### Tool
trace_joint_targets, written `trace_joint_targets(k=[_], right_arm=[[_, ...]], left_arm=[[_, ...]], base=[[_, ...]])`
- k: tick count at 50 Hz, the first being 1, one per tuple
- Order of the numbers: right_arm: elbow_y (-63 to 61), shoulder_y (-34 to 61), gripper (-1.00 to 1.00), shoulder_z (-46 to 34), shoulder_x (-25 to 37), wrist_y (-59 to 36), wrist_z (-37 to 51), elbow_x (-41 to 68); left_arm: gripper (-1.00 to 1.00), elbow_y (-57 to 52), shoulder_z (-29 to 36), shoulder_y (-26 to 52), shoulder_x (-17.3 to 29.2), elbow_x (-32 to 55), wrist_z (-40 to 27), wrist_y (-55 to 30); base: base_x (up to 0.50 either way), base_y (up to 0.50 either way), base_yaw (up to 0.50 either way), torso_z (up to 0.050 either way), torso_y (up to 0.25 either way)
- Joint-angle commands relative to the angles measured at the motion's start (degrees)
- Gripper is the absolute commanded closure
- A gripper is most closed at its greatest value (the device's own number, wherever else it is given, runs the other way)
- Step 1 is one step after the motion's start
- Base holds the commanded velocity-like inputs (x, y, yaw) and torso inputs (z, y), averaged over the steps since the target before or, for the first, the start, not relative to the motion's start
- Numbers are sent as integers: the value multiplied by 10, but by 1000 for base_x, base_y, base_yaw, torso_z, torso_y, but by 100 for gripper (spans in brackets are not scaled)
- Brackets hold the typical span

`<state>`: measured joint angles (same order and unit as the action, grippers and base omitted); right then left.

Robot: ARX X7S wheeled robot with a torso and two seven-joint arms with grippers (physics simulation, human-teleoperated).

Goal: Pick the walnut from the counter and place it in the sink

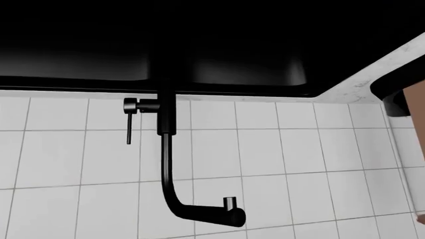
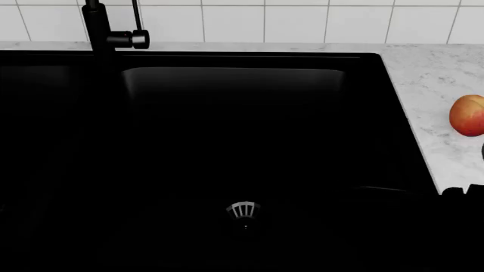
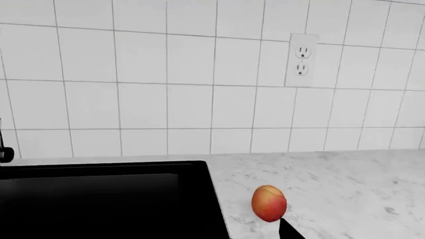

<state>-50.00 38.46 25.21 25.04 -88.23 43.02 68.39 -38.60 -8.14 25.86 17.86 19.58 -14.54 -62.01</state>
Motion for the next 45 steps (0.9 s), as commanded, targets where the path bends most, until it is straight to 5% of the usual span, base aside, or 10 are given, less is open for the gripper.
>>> trace_joint_targets(k=[1, 20, 45], right_arm=[[40, 9, -100, 47, 89, 18, 209, 246], [71, -44, -100, 70, 185, 72, 307, 356], [85, -118, -100, 117, 215, 101, 325, 381]], left_arm=[[-100, 6, -2, -4, 1, 2, 0, 6], [-100, 4, 3, -2, 5, 5, -4, 1], [-100, 5, -9, -17, 7, 13, -4, 12]], base=[[0, 0, 0, 0, 0], [0, 0, 0, 0, 0], [0, 0, 0, 0, 0]])
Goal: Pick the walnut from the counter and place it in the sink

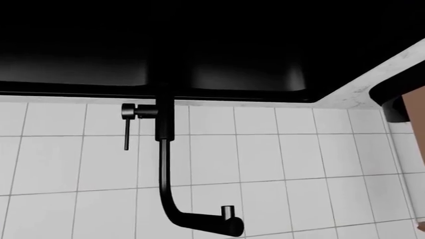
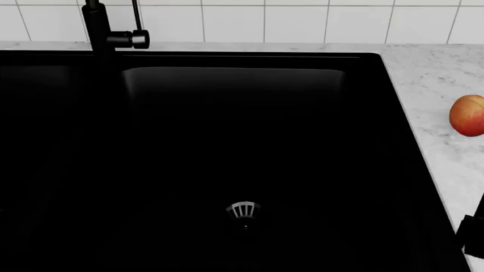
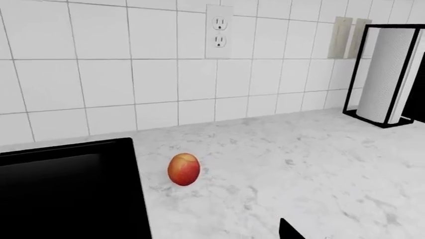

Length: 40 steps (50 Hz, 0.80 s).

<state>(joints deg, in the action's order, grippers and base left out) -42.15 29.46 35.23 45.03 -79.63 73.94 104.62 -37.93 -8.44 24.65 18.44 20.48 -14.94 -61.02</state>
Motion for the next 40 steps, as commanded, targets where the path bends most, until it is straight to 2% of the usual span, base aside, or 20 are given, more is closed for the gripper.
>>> trace_joint_targets(k=[1, 23, 40], right_arm=[[7, -31, -100, 18, 16, 16, 16, 19], [18, -109, -100, 73, 15, 19, 12, 23], [24, -146, -100, 83, 25, 33, 25, 41]], left_arm=[[-100, -1, -5, -5, 2, 4, 0, 3], [-100, 7, 0, -11, 1, 5, -4, 9], [-100, 16, 3, -16, 1, 7, -4, 19]], base=[[0, 0, 0, 0, 0], [0, 0, 0, 0, 0], [0, 0, 0, 0, 0]])
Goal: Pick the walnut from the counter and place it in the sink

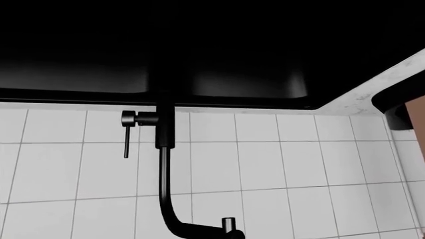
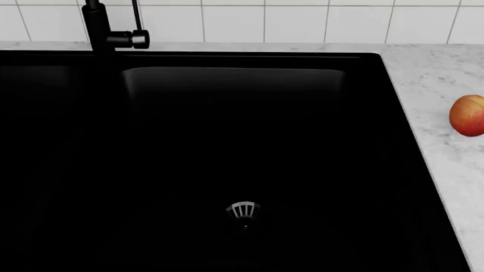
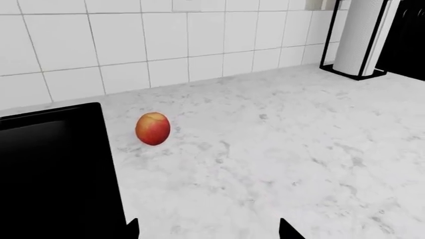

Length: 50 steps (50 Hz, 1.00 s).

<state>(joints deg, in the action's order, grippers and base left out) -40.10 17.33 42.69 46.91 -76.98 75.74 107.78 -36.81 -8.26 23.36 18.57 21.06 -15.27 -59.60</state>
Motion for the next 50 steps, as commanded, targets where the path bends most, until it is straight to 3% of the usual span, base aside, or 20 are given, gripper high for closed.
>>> trace_joint_targets(k=[1, 30, 50], right_arm=[[3, -28, -100, 9, 7, 8, 9, 12], [-5, -101, -100, 46, -22, 9, -6, 10], [24, -72, -100, -11, -42, -4, -62, -74]], left_arm=[[-100, 5, 2, -4, 1, 1, -1, 5], [-100, 15, 5, -9, 4, 4, -1, 17], [-100, 24, 8, -12, 5, 6, -2, 27]], base=[[0, 0, 0, 0, 0], [0, 0, 0, 0, 0], [0, 0, 0, 0, 0]])
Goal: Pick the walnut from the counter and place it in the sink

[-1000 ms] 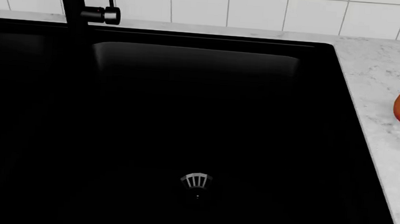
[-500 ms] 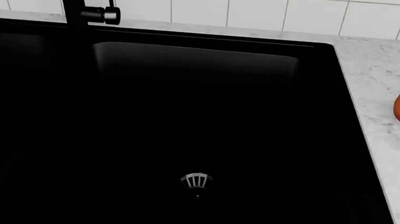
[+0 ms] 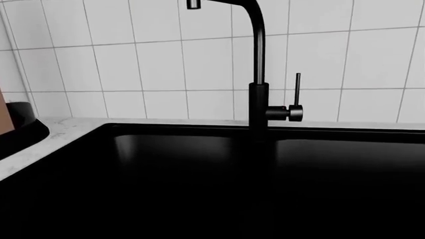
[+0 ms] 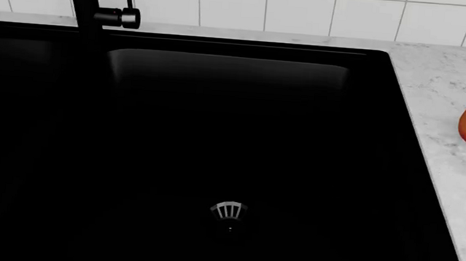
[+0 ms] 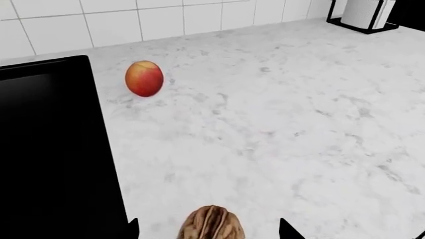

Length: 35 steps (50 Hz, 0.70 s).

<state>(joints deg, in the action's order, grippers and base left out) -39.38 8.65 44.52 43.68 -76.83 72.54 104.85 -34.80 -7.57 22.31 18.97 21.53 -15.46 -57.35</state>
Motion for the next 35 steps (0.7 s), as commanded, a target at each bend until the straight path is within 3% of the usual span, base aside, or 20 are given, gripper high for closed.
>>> trace_joint_targets(k=[1, 35], right_arm=[[18, 15, -100, -30, -11, -6, -34, -49], [61, 1, -100, -54, -25, 10, -132, -175]], left_arm=[[-100, 5, 1, -2, 1, 1, 0, 6], [-100, 15, 8, -4, 2, 5, -4, 14]], base=[[0, 0, 0, 0, 0], [0, 0, 0, 0, 0]])
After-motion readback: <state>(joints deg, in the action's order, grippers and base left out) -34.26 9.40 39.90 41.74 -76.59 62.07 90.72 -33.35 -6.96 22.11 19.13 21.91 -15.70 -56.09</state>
